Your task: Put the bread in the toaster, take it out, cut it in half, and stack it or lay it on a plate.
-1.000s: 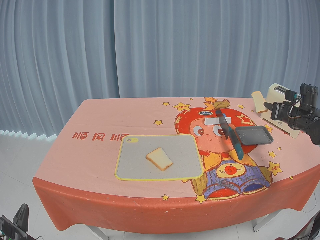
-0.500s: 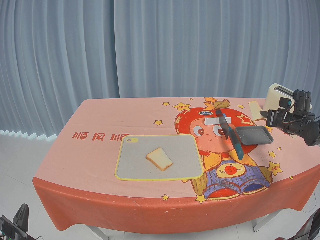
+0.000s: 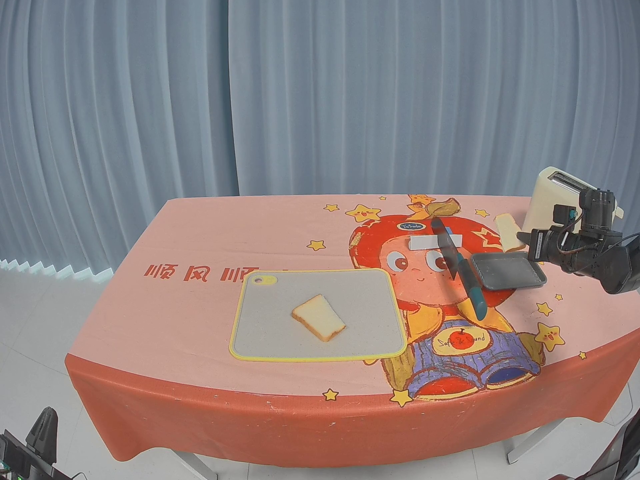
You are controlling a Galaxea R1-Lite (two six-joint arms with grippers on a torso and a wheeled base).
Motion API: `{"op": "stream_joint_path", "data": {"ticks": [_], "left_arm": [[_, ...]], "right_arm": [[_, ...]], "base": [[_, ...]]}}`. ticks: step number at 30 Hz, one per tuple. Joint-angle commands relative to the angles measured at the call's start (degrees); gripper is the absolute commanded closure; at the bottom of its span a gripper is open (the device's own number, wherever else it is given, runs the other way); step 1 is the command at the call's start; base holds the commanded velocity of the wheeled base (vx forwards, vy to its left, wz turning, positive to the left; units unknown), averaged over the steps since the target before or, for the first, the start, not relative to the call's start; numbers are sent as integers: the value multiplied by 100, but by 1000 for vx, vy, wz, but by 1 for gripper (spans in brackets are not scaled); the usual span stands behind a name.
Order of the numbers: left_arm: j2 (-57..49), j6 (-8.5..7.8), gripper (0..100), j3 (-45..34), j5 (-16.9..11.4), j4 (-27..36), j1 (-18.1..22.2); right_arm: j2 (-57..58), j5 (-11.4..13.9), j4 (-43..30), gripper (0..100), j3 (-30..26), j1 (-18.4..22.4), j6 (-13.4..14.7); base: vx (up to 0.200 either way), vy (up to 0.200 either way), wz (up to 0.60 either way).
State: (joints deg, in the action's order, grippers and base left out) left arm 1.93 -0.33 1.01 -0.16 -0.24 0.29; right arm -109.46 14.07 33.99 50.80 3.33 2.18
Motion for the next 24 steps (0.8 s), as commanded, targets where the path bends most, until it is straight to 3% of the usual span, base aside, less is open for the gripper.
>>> {"op": "stream_joint_path", "data": {"ticks": [1, 24], "left_arm": [[1, -2, 100, -101, -2, -2, -3], [1, -2, 100, -101, -2, -2, 6]], "right_arm": [[-49, -1, 3, 100, -9, 1, 2], [-594, -36, 3, 100, 53, 89, -165]], "base": [[0, 0, 0], [0, 0, 0]]}}
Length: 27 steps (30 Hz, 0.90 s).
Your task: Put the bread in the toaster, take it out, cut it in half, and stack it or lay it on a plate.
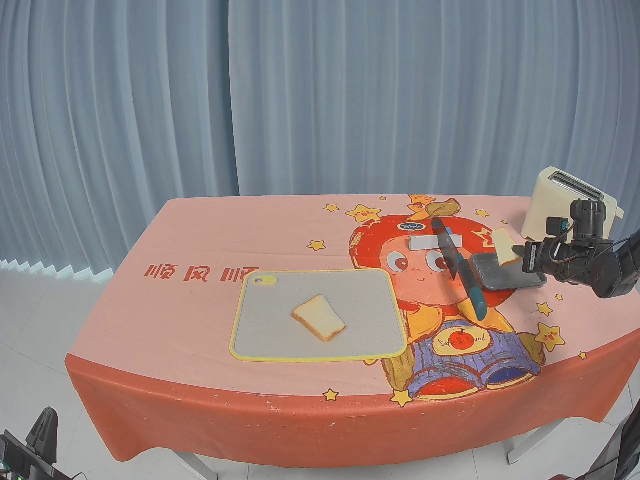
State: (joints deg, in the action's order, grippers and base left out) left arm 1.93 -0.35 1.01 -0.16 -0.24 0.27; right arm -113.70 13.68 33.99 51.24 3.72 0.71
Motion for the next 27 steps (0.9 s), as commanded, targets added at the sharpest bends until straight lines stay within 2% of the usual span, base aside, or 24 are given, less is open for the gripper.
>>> {"op": "stream_joint_path", "data": {"ticks": [1, 12, 27], "left_arm": [[1, 0, 100, -101, -2, -2, 8], [1, 0, 100, -101, 7, -2, 8], [1, 0, 100, -101, 7, -2, 8]], "right_arm": [[-205, 3, 3, 100, 9, 76, -44], [-231, 12, -15, 100, -52, 173, -132], [-302, 12, -15, 100, -140, 112, -176]], "base": [[0, 0, 0], [0, 0, 0], [0, 0, 0]]}}
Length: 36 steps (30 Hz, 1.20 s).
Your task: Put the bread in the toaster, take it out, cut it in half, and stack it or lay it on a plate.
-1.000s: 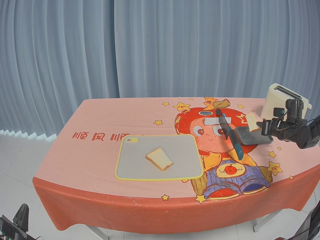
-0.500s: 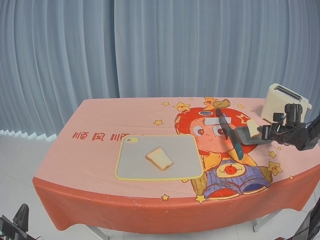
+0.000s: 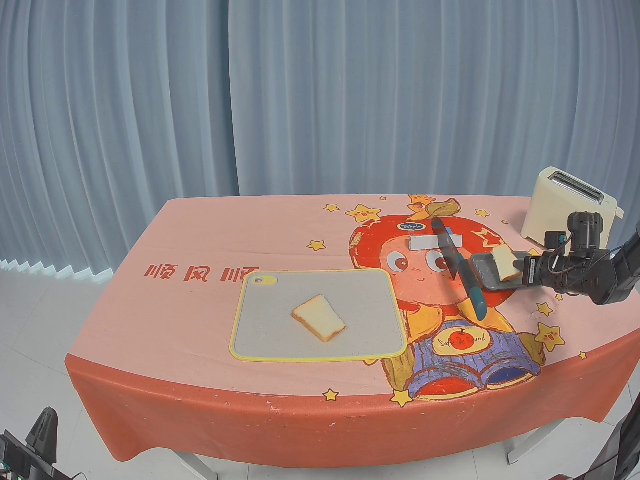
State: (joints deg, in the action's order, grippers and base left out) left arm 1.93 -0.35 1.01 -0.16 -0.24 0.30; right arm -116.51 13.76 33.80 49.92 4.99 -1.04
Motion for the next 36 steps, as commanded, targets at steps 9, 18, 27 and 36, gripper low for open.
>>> {"op": "stream_joint_path", "data": {"ticks": [9, 18, 27, 36], "left_arm": [[1, 0, 100, -101, 7, -2, 5], [1, 0, 100, -101, 7, -2, -4], [1, 0, 100, -101, -2, -2, -4], [1, 0, 100, -101, -2, -2, 5]], "right_arm": [[-4, -5, 3, 100, -35, -6, -2], [-13, -14, -5, 100, -35, -15, -2], [5, -128, 3, 0, -26, -15, -19], [207, -128, 12, 0, -53, -50, 25]], "base": [[0, 0, 0], [0, 0, 0], [0, 0, 0], [0, 0, 0]]}}
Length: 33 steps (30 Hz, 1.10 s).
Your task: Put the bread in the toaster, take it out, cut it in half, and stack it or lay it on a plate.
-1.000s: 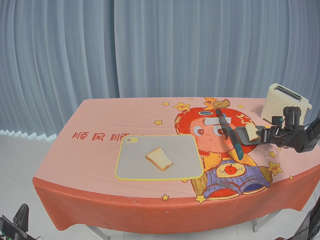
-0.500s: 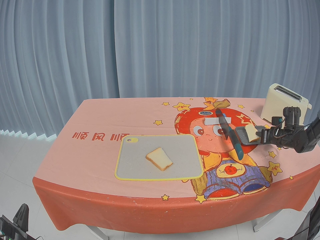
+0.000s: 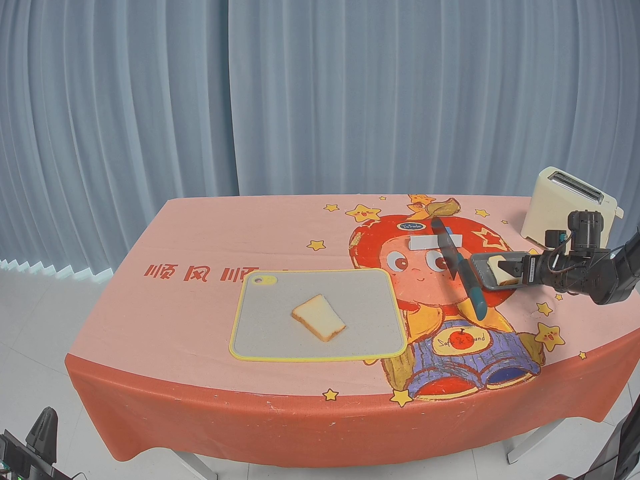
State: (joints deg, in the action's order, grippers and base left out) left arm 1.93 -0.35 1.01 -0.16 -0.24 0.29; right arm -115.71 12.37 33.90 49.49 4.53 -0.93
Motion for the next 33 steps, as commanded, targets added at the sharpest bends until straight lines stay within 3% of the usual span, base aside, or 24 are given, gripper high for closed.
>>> {"op": "stream_joint_path", "data": {"ticks": [1, 11, 17, 26, 29, 33], "left_arm": [[1, 0, 100, -101, 7, -2, 6], [1, 0, 100, -101, -2, -2, 6], [1, 0, 100, -101, -2, -2, -3], [1, 0, 100, -101, -2, -2, 6], [1, 0, 100, -101, -2, -2, 6], [1, 0, 100, -101, -2, -2, 6]], "right_arm": [[154, 2, 2, 0, -19, -5, 14], [726, 2, -6, 0, -177, -128, 40], [1279, -218, 2, 0, -493, -585, 84], [1930, -455, -68, 0, -775, -1253, 435], [2018, -956, -42, 0, -827, -1587, 471], [2026, -1237, -6, 0, -889, -1886, 515]], "base": [[0, 0, 0], [0, 0, 0], [0, 0, 0], [0, 0, 0], [0, 0, 0], [0, 0, 0]]}}
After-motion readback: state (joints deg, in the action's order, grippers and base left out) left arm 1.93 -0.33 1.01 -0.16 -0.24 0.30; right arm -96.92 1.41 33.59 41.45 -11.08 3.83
